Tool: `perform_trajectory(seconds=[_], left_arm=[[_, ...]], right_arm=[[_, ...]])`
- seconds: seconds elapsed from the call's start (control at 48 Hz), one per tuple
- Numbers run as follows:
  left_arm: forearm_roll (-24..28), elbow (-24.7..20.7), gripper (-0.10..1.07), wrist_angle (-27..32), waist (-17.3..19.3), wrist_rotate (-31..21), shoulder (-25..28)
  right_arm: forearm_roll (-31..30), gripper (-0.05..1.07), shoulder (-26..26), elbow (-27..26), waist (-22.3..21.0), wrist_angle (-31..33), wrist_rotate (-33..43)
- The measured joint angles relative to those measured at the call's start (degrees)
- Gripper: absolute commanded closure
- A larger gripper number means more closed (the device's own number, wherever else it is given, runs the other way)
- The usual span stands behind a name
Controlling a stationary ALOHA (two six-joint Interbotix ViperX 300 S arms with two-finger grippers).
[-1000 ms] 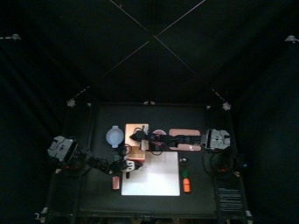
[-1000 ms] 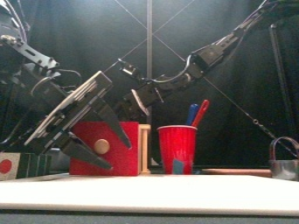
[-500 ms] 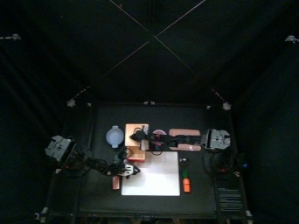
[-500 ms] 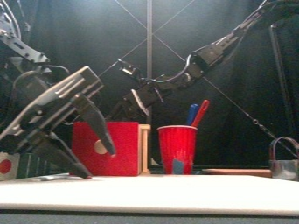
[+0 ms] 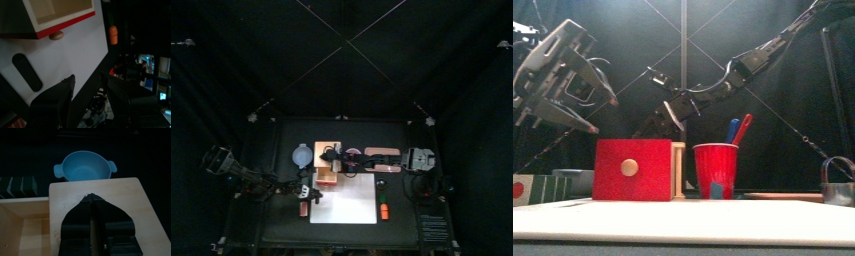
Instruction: Grab sushi roll
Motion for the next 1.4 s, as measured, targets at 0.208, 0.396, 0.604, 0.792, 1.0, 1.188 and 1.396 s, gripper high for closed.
perform_trajectory(seconds=[0.208, 0.396, 0.604, 0.792, 1.0, 1.188, 1.396], left_arm=[[11.6, 2.02, 0.17, -0.09, 3.69, 9.58, -5.8], [11.87, 3.16, 0.17, 6.94, 10.37, 11.87, -7.21], [9.93, 3.25, 0.18, 21.01, 17.14, 11.87, -7.29], [14.33, 0.88, 0.18, 29.88, 20.92, 11.95, -7.65], [25.75, -5.8, 0.18, 48.52, 29.09, 9.84, -7.91], [36.56, -10.28, 0.18, 56.25, 30.5, -2.29, -8.17], [47.02, -8.17, 0.18, 58.71, 27.51, -24.43, -9.67]], right_arm=[[0.0, 1.0, -1.93, 0.62, 1.32, 1.58, 0.0], [-0.09, 1.0, -5.45, 0.88, 3.78, 1.76, 0.0], [-0.09, 1.0, -12.13, 2.64, 6.77, 1.85, 0.0], [-0.09, 1.0, -16.96, 6.5, 8.0, 1.85, 0.09], [-0.09, 1.0, -19.16, 10.63, 8.88, 1.85, 0.18], [-0.09, 1.0, -21.27, 12.83, 10.55, 1.85, 0.18], [-0.09, 1.0, -24.96, 17.05, 12.13, 1.85, 0.18]])
